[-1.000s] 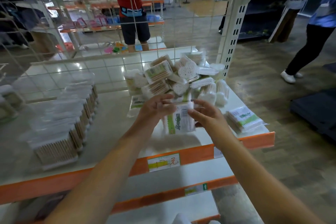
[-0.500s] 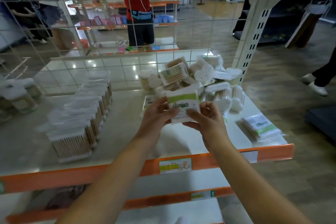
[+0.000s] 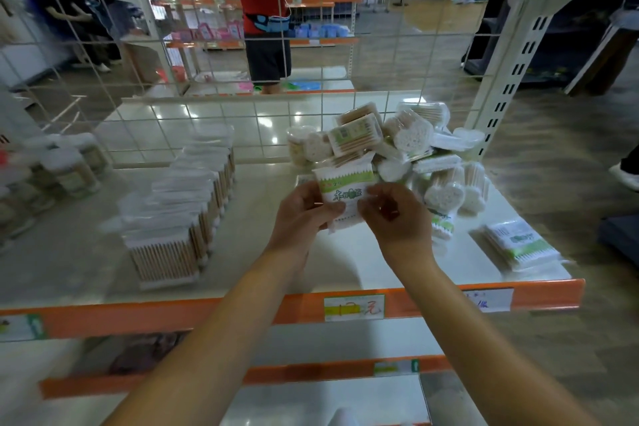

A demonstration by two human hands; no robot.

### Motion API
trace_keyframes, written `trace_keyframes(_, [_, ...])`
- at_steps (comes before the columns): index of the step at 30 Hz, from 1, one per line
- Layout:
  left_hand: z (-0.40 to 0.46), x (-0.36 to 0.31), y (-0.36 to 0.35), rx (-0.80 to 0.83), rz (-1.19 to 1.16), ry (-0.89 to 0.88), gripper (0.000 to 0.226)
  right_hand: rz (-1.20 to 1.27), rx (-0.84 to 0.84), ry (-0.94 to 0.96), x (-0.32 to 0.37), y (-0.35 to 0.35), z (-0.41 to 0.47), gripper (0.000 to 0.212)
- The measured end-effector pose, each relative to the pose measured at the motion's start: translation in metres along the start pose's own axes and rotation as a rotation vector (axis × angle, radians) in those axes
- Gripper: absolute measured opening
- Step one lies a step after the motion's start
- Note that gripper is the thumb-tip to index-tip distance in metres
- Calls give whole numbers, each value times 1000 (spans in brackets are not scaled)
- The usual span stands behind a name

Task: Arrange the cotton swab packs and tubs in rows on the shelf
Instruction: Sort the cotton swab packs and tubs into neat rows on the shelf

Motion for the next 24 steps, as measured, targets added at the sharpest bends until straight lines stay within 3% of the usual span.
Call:
trace_keyframes(4, [-4,-8,8,-57,161,-80,29,-156,87,107,12,-15,-1,25])
trace_keyframes(12, [-17,-36,32,-107,642,-420,25,-72,219,36,53,-45,3,25])
trace_keyframes(15, [-20,-47,45,-50,766,-525,27,-65,228,40,68,-52,10,46])
trace_keyframes(19, [-15,-58,66,-16,880,-601,25,-37,305,82,77,-63,24,23])
trace_keyframes(24, [1,-71,102,7,1047,-608,30,-61,348,69,65,-91,45,47])
Point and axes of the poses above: each hand's wrist, its own z-axis towards the middle knuckle, its own y-axis out of the back of the hand, x = y × z, the point moved 3 cm from there along z, towards the middle knuckle, and after that the axes turned 7 degrees about y, right-handed, at the moved point
